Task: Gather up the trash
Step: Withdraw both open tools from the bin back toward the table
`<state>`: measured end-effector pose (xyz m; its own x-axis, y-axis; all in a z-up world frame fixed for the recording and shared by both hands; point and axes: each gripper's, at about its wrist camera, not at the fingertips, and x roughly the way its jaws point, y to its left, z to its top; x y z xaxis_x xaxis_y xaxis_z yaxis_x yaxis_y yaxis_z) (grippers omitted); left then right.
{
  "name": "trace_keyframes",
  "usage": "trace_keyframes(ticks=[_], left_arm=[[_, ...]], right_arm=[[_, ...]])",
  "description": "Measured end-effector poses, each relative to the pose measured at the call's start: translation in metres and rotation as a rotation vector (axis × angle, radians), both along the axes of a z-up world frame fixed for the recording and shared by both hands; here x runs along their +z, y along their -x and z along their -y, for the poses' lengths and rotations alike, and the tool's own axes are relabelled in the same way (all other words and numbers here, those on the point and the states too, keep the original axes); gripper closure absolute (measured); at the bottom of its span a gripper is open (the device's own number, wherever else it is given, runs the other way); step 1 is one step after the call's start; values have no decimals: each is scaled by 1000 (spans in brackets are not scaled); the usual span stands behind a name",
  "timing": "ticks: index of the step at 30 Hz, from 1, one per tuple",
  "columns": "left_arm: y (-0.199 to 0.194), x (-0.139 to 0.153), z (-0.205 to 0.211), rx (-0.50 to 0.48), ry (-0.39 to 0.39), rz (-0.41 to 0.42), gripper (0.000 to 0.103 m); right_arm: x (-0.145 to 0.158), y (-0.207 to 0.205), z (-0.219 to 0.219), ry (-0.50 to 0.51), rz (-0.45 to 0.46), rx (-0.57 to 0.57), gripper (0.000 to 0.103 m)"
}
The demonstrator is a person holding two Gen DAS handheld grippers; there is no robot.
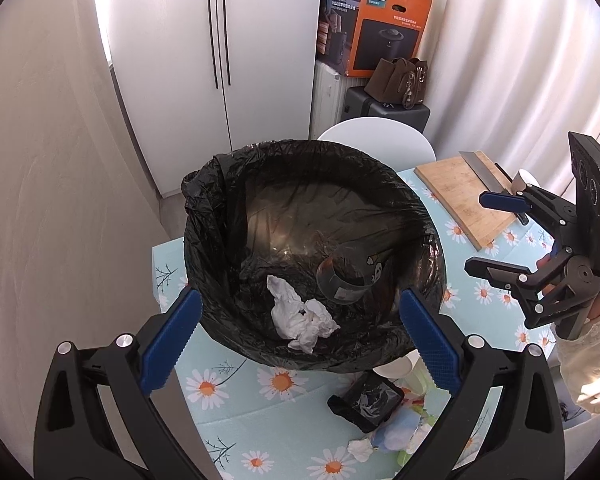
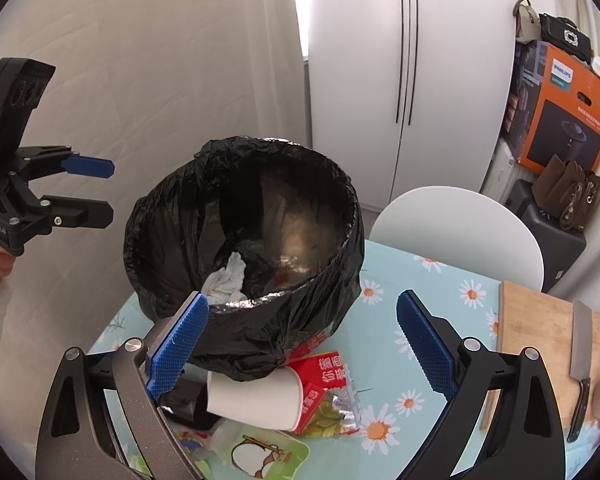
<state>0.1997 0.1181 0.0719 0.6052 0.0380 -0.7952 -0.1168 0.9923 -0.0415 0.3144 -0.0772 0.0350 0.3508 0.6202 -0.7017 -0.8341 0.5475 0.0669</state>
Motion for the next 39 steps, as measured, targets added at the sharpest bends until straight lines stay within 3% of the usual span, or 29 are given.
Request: trace_keyframes(ticks=[9,24,34,39], left_arm=[[26,-15,31,-17,-13,-28,6],[77,-39,64,44,-7,-61,6],[109,-60,80,34,-2,-99,6],[116,-84,95,-18,-33,-134,6]], right_arm=[[-15,24,27,21,-46,3,12],[-40,65,49,77,-77,54,12],[-49,81,64,105,-73,54,12],[-66,81,68,130,-101,34,12]])
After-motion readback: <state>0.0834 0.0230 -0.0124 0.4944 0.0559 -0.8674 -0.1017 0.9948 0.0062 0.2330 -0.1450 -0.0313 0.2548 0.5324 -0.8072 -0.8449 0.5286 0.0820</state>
